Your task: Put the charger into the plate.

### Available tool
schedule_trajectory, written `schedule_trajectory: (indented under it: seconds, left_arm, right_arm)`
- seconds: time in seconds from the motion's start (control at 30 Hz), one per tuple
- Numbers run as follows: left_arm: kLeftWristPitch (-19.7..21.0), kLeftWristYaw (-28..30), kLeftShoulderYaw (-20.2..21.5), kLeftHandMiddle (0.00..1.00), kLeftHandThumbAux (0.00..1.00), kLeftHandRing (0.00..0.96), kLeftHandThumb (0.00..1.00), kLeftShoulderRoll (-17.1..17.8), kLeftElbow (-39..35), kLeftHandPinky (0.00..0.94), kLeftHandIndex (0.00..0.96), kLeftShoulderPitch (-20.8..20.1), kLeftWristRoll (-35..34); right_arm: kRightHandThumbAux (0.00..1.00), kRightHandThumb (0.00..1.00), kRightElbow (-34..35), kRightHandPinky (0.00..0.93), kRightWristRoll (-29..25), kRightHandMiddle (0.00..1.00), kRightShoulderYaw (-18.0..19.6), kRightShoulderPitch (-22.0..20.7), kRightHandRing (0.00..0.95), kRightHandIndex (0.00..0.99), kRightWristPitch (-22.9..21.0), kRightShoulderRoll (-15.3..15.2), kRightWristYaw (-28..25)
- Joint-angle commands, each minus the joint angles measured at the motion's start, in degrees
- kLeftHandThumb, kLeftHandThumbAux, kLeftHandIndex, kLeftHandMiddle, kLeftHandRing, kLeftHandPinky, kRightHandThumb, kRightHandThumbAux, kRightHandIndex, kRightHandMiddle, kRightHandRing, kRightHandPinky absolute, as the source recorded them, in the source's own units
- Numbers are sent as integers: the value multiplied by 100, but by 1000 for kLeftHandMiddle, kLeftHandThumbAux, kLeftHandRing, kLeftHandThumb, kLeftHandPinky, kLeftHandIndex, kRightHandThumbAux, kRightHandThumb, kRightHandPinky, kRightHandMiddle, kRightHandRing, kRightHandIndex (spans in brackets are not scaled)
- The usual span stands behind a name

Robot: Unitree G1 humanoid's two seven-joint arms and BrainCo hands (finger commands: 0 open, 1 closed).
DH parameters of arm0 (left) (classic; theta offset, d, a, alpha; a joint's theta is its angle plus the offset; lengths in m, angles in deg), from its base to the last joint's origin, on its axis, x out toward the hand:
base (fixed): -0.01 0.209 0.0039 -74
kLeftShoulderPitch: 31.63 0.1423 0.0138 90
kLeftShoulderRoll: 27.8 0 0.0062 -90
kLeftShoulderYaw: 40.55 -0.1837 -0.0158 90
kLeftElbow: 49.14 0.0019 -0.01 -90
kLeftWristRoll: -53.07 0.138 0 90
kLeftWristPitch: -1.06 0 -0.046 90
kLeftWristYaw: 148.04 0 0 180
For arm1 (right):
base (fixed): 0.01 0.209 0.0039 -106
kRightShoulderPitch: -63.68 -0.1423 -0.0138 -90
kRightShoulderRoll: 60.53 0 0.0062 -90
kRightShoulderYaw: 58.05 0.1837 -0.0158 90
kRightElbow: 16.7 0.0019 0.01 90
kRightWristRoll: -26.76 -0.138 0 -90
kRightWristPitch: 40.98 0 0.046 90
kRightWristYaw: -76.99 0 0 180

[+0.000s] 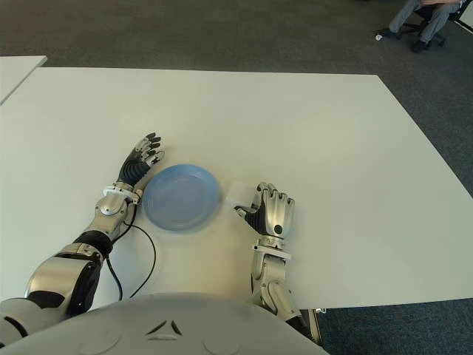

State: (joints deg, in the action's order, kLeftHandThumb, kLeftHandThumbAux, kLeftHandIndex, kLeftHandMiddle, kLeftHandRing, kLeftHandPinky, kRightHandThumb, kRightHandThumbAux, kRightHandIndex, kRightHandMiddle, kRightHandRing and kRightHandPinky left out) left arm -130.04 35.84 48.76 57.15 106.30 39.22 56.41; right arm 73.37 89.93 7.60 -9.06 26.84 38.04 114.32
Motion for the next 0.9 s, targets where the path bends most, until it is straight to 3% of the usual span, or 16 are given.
schedule_trajectory:
  seconds: [0.03, 0.47, 0.8, 0.9]
  left_arm:
    - [426, 157, -56, 140, 478, 135, 0, -94, 263, 123, 6, 324, 96]
    - [534, 180, -63, 134, 514, 137, 0, -82, 285, 131, 0, 304, 102]
    - [393, 161, -66, 136, 506, 140, 0, -95, 324, 137, 0, 303, 115]
    - [379, 145, -91, 143, 499, 144, 0, -91, 288, 137, 5, 312, 142]
  right_arm:
    - [679, 848, -311, 862, -96, 532, -21, 73, 843, 398, -104, -19, -187]
    - [680, 847, -318, 862, -94, 531, -34, 23, 846, 397, -53, -83, -199]
    - [680, 846, -284, 857, -115, 531, -39, -17, 842, 397, -15, -170, -254]
    - [678, 846, -307, 831, -109, 536, 0, -58, 822, 401, 108, -232, -2]
